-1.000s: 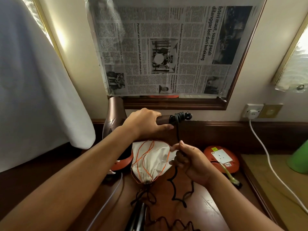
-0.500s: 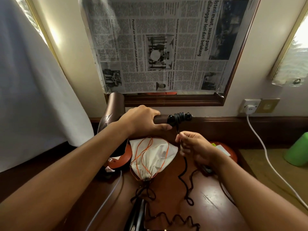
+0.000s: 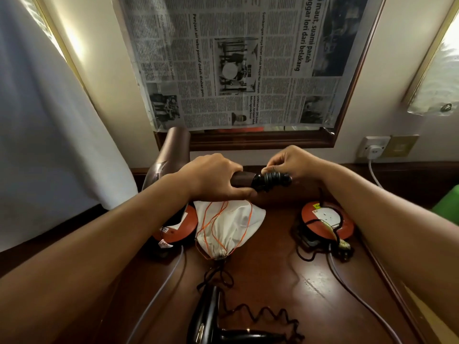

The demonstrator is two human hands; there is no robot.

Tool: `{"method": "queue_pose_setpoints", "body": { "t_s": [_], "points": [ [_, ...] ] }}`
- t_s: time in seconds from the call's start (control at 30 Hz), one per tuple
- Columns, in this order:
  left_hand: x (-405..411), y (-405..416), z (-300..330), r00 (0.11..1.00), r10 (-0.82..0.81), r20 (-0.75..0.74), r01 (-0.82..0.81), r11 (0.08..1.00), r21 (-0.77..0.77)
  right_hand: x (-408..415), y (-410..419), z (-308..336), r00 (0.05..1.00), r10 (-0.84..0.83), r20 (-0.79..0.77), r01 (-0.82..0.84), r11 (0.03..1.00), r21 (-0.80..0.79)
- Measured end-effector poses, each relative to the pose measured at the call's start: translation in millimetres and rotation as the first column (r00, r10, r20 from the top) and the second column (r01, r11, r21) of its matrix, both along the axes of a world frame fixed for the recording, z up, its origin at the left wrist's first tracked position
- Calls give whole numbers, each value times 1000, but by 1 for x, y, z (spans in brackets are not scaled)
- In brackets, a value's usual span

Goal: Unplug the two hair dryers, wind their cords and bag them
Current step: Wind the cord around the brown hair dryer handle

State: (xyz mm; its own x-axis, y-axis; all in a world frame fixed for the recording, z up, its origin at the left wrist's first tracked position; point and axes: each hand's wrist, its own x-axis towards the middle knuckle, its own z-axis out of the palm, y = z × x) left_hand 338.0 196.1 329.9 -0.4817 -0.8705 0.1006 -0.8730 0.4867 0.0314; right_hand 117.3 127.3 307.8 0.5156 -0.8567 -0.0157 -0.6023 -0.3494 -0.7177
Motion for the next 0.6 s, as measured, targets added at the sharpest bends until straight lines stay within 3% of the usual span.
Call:
{"method": "queue_pose_setpoints", "body": {
  "t_s": [0.27, 0.6],
  "points": [
    [-7, 2, -6, 988, 18, 156, -12, 999, -40, 13, 1, 36, 961, 69, -267, -118, 978, -173],
    [-12, -3, -26, 990, 95, 101, -98, 995, 17, 20, 18, 42, 951, 8, -309, -128, 920, -370]
  ]
}}
